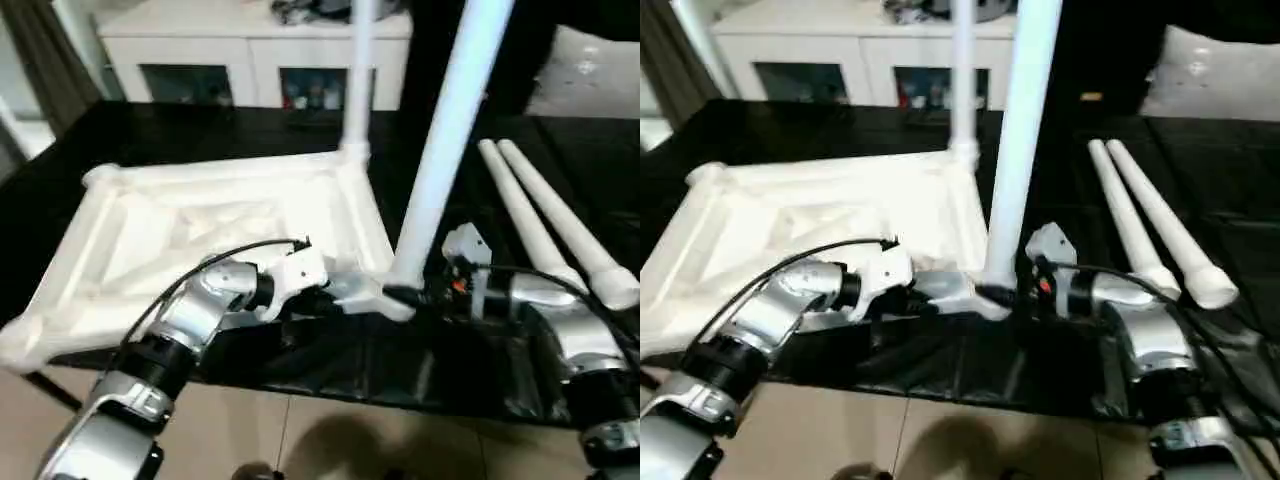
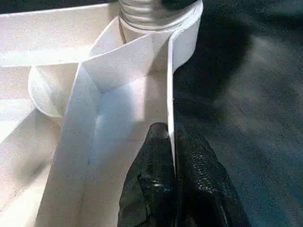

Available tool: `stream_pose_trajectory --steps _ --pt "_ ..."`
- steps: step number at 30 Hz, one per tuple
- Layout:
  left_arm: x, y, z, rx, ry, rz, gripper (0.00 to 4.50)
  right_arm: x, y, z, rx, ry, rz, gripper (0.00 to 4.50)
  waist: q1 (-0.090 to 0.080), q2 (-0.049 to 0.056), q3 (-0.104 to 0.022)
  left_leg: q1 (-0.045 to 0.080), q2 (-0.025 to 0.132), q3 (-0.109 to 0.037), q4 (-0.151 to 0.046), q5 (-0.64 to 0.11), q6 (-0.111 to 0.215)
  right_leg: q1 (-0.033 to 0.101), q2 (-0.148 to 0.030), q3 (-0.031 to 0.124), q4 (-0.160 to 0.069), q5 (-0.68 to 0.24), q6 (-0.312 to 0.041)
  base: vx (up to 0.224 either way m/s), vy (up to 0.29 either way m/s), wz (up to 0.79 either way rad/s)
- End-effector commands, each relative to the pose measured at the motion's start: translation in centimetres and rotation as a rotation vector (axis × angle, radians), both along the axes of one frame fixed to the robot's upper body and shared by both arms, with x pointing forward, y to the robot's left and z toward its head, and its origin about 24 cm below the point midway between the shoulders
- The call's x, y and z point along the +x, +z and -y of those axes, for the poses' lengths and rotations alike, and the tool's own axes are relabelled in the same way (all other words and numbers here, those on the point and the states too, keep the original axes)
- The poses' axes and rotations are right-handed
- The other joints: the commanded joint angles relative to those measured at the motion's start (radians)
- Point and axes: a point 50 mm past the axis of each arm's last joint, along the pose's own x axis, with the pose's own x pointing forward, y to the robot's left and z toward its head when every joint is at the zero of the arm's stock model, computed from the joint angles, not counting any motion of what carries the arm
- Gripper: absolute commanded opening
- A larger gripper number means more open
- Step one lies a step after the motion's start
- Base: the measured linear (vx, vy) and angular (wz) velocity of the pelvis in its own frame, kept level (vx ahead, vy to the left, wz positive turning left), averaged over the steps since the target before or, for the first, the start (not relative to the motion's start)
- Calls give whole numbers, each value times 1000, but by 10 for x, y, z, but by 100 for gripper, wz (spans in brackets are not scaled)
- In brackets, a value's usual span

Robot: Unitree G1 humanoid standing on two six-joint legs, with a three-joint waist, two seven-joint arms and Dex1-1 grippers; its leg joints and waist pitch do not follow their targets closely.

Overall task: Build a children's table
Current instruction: Rotate leg to tighten

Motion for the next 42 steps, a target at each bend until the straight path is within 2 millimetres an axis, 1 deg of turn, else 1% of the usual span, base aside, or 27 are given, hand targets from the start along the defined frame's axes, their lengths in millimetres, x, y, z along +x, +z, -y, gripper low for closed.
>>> stream_pose_trajectory --steps 1,2,4,5,8,9,11,12,13,14,15,16,18,20,21,22,23,26,27,30,32,34,38,39,40,41,42 --pt "14 31 15 -117 135 122 0 8 -8 -20 57 -110 -46 269 -8 -9 -69 6 -4 11 -68 -280 65 71 -38 17 -94 -534 -72 0 0 0" --pt "16 33 21 -133 196 123 0 13 -10 -24 45 -199 -53 269 -19 -12 -68 1 -5 10 -68 -274 63 74 -36 14 -95 -532 -69 0 0 0" --pt "18 35 26 -146 235 128 0 15 -12 -26 33 -245 -55 268 -24 -13 -70 4 -9 10 -66 -269 63 73 -37 11 -97 -540 -64 0 0 0" --pt "21 40 40 -178 332 153 0 22 -16 -30 27 -377 -76 268 -31 -13 -70 3 -9 11 -64 -254 73 72 -36 11 -99 -533 -66 0 0 0" --pt "21 44 53 -199 385 173 0 25 -18 -35 18 -437 -89 268 -33 -13 -74 0 -9 12 -64 -222 87 74 -36 14 -96 -494 -72 0 0 0" --pt "19 44 61 -198 370 182 0 24 -20 -38 28 -448 -103 268 -30 -10 -79 -2 -8 11 -64 -196 99 79 -36 16 -91 -451 -80 0 0 0" --pt "16 44 70 -187 350 199 0 23 -20 -43 36 -454 -104 268 -27 -9 -81 -6 -5 12 -64 -163 119 81 -37 20 -83 -385 -99 0 0 0" --pt "14 44 74 -176 338 201 0 23 -20 -46 60 -471 -105 323 -26 -9 -81 -6 -3 11 -65 -158 121 81 -37 22 -81 -375 -105 0 0 0" --pt "14 44 74 -169 343 201 0 23 -20 -48 76 -480 -105 337 -26 -5 -82 -5 -3 12 -63 -154 125 80 -38 23 -80 -357 -114 0 0 0" --pt "14 44 74 -168 345 201 0 23 -19 -48 82 -482 -106 337 -25 -6 -82 -5 -2 12 -64 -154 127 80 -38 23 -79 -351 -118 0 0 0" --pt "15 44 72 -162 356 201 0 23 -19 -49 96 -493 -107 344 -24 -4 -81 -3 -1 12 -66 -162 130 80 -39 24 -78 -348 -123 0 0 0" --pt "16 44 70 -159 366 202 0 23 -18 -50 96 -495 -104 355 -25 -7 -80 -3 -1 11 -67 -166 126 81 -39 22 -78 -354 -124 0 0 0" --pt "17 44 66 -155 373 206 0 23 -18 -51 97 -489 -95 368 -26 0 -78 0 0 12 -68 -182 121 79 -39 23 -81 -367 -123 0 0 0" --pt "18 43 62 -155 358 206 0 23 -15 -51 103 -473 -83 387 -29 -3 -77 -2 -2 13 -69 -194 118 81 -38 23 -82 -371 -119 0 0 0" --pt "18 43 60 -157 352 206 0 23 -14 -50 106 -467 -77 387 -30 -3 -77 -2 -3 12 -69 -196 118 81 -39 23 -83 -375 -117 0 0 0" --pt "18 42 57 -154 343 211 0 22 -12 -48 109 -459 -67 412 -32 2 -77 -1 -2 11 -70 -199 117 81 -39 24 -85 -373 -115 0 0 0" --pt "19 41 56 -152 339 214 0 22 -11 -47 111 -454 -61 420 -34 0 -78 -2 -2 12 -69 -198 116 82 -38 24 -82 -366 -116 0 0 0" --pt "21 39 45 -126 313 227 0 18 -6 -34 108 -411 -29 433 -35 -1 -77 -3 -3 12 -70 -202 118 84 -38 24 -82 -370 -114 0 0 0" --pt "22 38 43 -121 302 231 0 17 -5 -31 111 -401 -28 443 -36 0 -75 -3 -4 12 -71 -209 121 83 -37 23 -88 -387 -105 0 0 0" --pt "20 37 35 -101 233 244 0 13 1 -15 99 -333 -1 443 -35 -2 -75 -4 -6 12 -69 -206 123 85 -38 21 -88 -403 -99 0 0 0" --pt "20 35 28 -85 203 241 0 10 5 -3 79 -283 15 443 -33 -3 -76 -3 -4 13 -67 -201 129 83 -38 23 -86 -409 -97 0 0 0" --pt "19 32 20 -62 165 231 0 6 10 11 39 -218 32 443 -27 -2 -79 -3 -2 13 -64 -186 136 83 -38 23 -82 -390 -106 0 0 0" --pt "15 30 16 -57 94 219 0 2 14 21 -16 -124 46 443 -24 -4 -80 -3 2 13 -63 -169 144 82 -39 27 -73 -343 -133 0 0 0" --pt "12 28 13 -48 33 205 0 0 18 27 -53 -52 54 443 -20 -3 -81 -2 2 14 -62 -171 149 82 -40 26 -73 -344 -137 0 0 0" --pt "10 27 11 -39 12 200 0 -1 20 29 -66 -22 57 443 -13 -4 -81 0 4 15 -61 -172 154 81 -40 28 -71 -337 -144 0 0 0" --pt "10 27 11 -39 12 200 0 -1 20 29 -66 -22 57 443 -13 -4 -81 0 4 15 -61 -172 154 81 -40 28 -71 -337 -144 0 0 0" --pt "9 25 8 -20 -22 203 0 -2 23 31 -78 24 55 443 -4 -2 -83 1 6 16 -60 -172 155 80 -39 30 -68 -325 -152 0 0 0"
